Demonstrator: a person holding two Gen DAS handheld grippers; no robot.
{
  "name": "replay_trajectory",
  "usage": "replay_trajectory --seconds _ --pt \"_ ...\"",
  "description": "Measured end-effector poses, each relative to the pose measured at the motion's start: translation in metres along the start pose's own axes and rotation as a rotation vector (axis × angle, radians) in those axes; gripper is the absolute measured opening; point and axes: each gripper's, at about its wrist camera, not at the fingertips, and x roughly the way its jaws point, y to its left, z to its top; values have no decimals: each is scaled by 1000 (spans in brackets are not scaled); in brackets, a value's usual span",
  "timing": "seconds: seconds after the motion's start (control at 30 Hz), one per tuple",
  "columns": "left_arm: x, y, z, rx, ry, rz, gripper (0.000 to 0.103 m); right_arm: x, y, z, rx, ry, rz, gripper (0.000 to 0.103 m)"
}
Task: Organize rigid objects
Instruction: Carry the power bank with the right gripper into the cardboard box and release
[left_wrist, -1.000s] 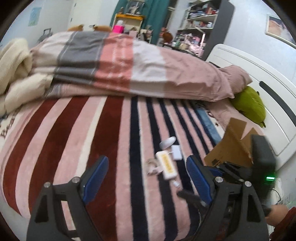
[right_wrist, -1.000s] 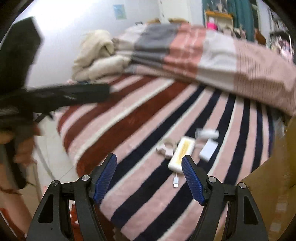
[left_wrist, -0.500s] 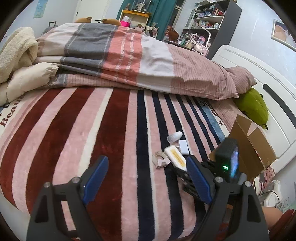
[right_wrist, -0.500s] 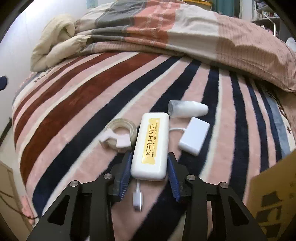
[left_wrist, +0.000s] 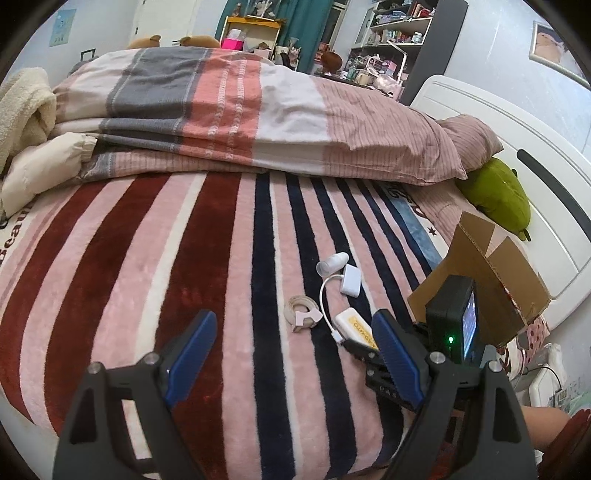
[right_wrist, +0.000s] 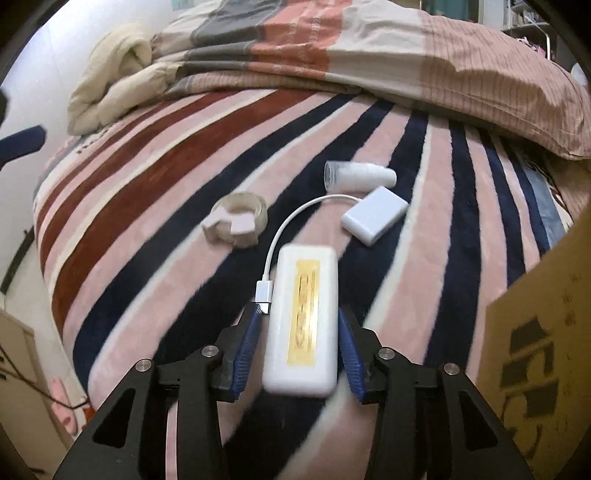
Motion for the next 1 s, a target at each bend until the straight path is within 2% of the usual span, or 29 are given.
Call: replay_trajectory --seconds 0.13,0.3,0.43,0.53,0.57,0.63,0.73,0.87,1.0 --pt "2 -4 1 6 6 -10 84 -8 1 1 -15 -20 -17 31" --pt "7 -18 4 27 14 -58 84 -53 17 6 -65 -106 64 31" --pt "3 -34 10 45 -7 -148 83 -101 33 18 -115 -205 142 31" --pt "-4 -51 19 78 -32 -198 69 -136 41 25 -154 -279 168 31" --pt "-6 -55 23 80 -44 -236 64 -148 41 26 -162 -304 172 31" --pt "-12 -67 30 94 -62 -301 53 -166 40 28 -172 -341 168 31" --pt "-16 -90 42 140 -75 -354 41 -183 33 29 -175 -382 143 31" --pt "-9 -126 55 198 -66 -391 41 -200 8 26 -151 -418 101 31" --pt "11 -166 64 253 -24 -421 41 -212 -28 17 -95 -424 56 31"
